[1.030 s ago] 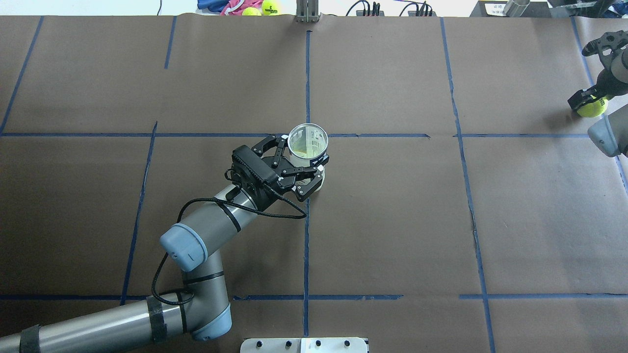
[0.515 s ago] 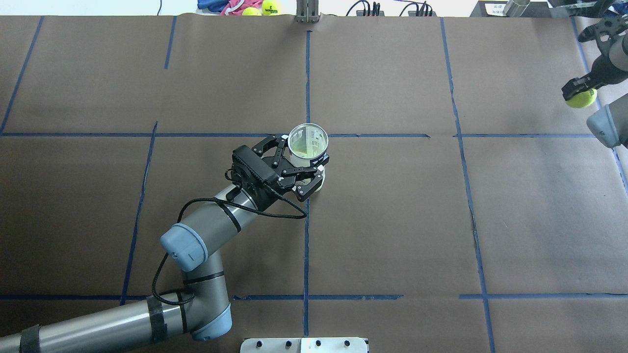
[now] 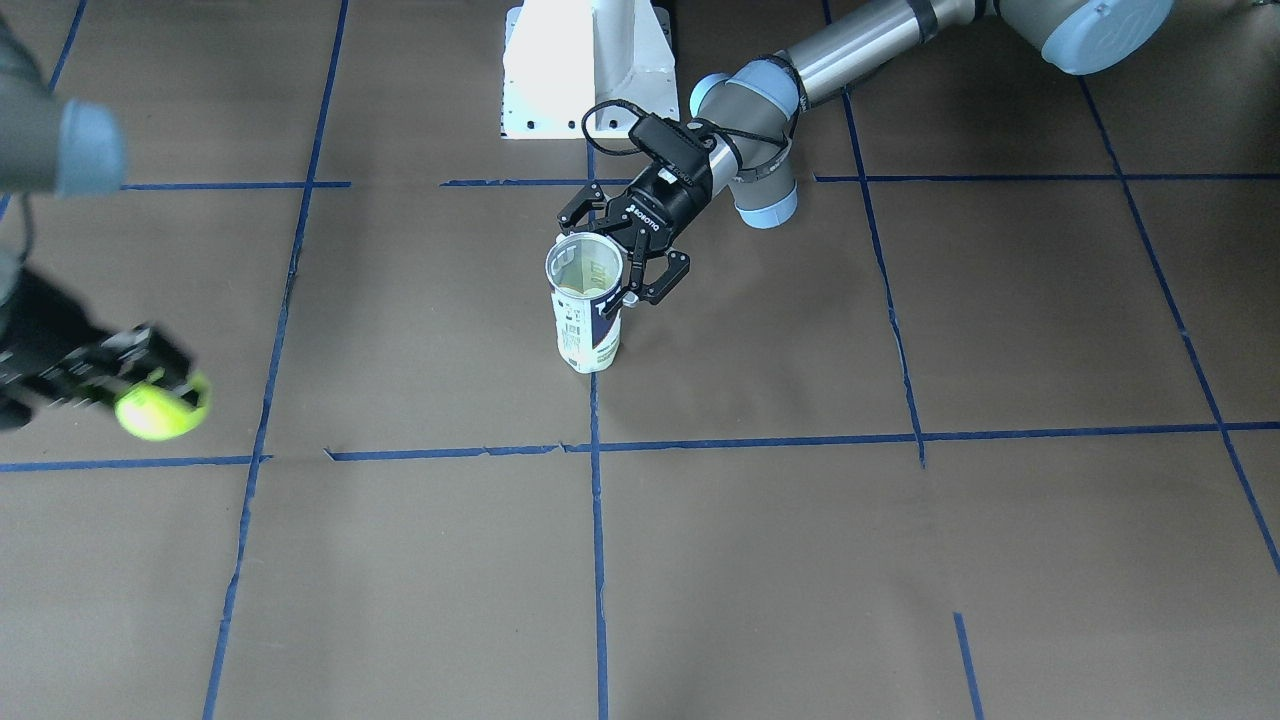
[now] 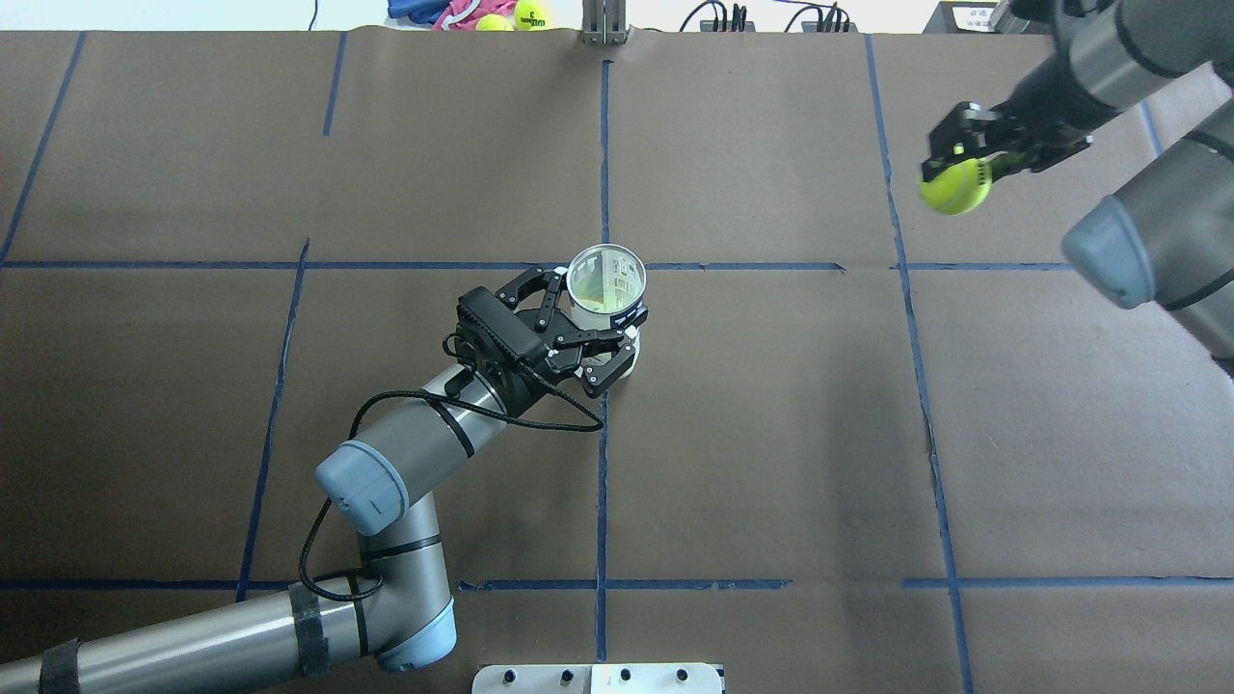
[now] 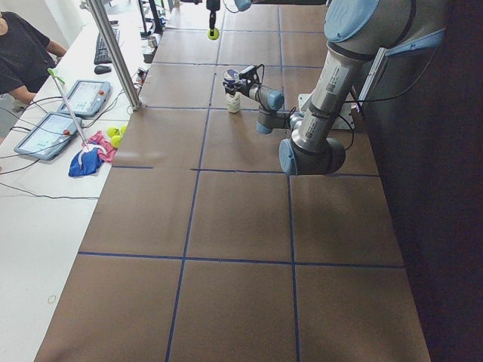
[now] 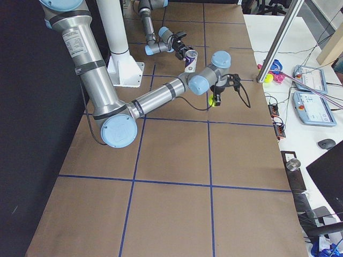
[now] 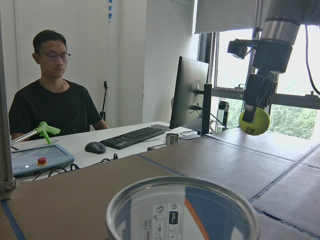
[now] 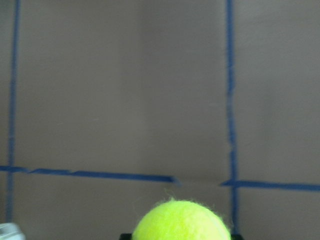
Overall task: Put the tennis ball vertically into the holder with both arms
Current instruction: 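Carry the second ball with the right gripper above the cup, then release the second ball into the cup with the right gripper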
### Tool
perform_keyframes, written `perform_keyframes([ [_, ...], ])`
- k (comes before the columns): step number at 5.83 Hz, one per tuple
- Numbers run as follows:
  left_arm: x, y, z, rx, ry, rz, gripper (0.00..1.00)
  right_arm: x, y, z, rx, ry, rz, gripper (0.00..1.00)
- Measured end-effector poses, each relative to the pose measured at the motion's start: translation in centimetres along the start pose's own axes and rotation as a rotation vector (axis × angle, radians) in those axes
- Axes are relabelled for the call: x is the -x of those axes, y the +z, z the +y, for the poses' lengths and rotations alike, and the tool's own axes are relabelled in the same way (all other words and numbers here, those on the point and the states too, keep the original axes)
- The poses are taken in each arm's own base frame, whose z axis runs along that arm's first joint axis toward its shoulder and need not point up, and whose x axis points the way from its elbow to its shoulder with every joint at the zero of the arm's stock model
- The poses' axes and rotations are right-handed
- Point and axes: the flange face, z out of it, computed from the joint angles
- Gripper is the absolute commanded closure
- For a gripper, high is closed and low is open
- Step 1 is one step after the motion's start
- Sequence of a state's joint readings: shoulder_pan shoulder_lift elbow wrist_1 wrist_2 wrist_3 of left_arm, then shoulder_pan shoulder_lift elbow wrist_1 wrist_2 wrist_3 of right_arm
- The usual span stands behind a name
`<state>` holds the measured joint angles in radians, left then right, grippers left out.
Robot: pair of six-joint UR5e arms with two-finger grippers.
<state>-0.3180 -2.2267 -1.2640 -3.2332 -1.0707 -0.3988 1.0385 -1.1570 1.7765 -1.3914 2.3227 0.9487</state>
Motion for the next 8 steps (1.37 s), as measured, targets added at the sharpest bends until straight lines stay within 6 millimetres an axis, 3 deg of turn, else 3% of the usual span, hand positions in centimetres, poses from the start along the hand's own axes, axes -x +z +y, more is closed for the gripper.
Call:
perform_keyframes([
  [1,0.0,0.0,0.0,0.001,0.0,0.0,0.17,8.3,-0.3,3.2,0.023,0.087,-0.077,1.0],
  [2,0.0,0.0,0.0,0.001,0.0,0.0,0.17,14.6,-0.2,5.4,0.03,0.14,-0.124,1.0],
  [3,-0.1,0.0,0.0,0.001,0.0,0.001,0.17,19.6,0.3,7.3,0.017,0.173,-0.155,1.0],
  [4,-0.1,0.0,0.0,0.001,-0.001,0.001,0.17,23.2,0.7,8.9,-0.004,0.195,-0.176,0.99],
  [5,-0.2,0.0,0.0,0.001,-0.001,0.002,0.17,25.4,1.2,10.3,-0.018,0.206,-0.188,0.99],
  [7,-0.1,0.0,0.0,0.001,-0.001,0.001,0.17,26.9,2.5,11.2,-0.037,0.208,-0.182,0.92],
  [8,-0.1,0.0,0.0,0.001,-0.001,0.001,0.17,27.0,2.8,11.2,-0.042,0.206,-0.18,0.36],
])
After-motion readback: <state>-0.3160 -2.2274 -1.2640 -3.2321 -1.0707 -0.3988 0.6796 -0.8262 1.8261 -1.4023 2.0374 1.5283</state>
